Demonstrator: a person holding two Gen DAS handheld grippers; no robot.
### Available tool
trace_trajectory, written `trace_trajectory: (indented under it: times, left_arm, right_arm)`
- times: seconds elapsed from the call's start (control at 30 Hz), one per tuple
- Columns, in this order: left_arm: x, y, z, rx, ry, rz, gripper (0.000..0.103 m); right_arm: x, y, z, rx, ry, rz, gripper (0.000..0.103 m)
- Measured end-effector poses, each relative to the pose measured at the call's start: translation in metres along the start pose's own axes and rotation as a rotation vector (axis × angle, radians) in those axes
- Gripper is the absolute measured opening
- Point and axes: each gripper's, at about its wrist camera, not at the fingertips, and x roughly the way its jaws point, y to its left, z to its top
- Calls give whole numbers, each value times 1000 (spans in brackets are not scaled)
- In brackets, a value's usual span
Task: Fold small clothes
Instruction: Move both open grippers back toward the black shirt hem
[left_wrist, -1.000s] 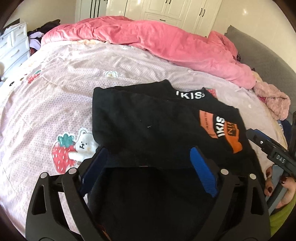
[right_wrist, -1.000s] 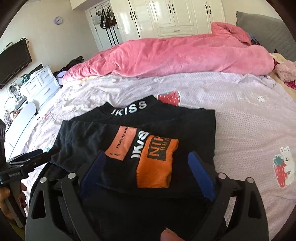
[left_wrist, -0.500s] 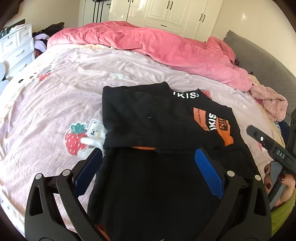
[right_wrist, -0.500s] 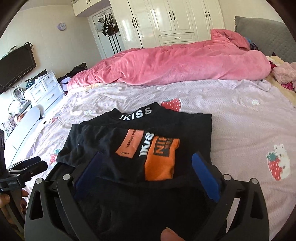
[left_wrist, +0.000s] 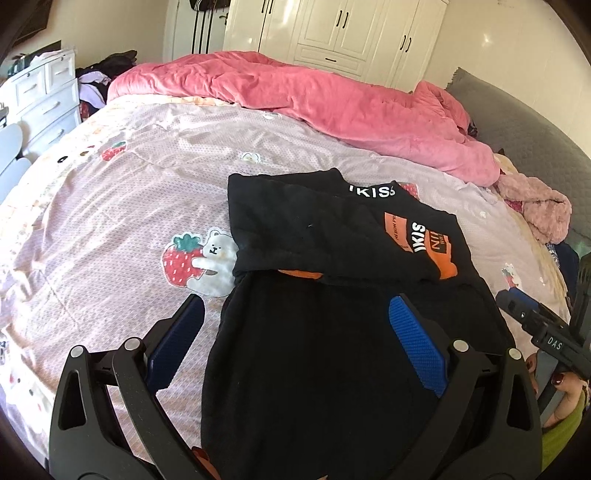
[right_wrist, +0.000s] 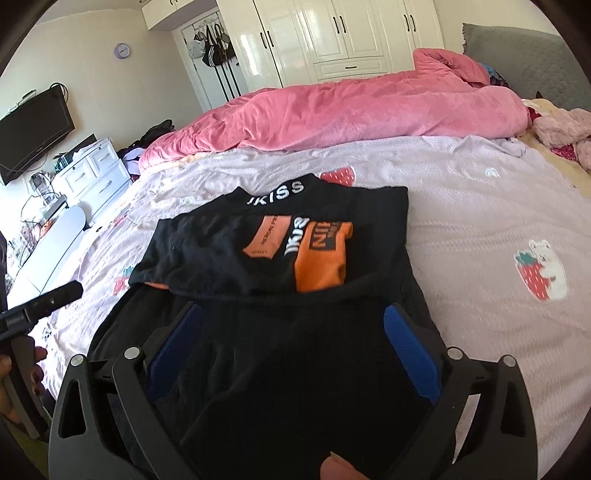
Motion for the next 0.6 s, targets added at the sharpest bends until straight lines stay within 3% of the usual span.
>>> trace_trajectory:
  times: [0.6]
  left_arm:
    - [-24, 20, -40, 4, 54, 39, 94]
  right_arm:
    - [-32, -7, -49, 13, 74, -45, 99]
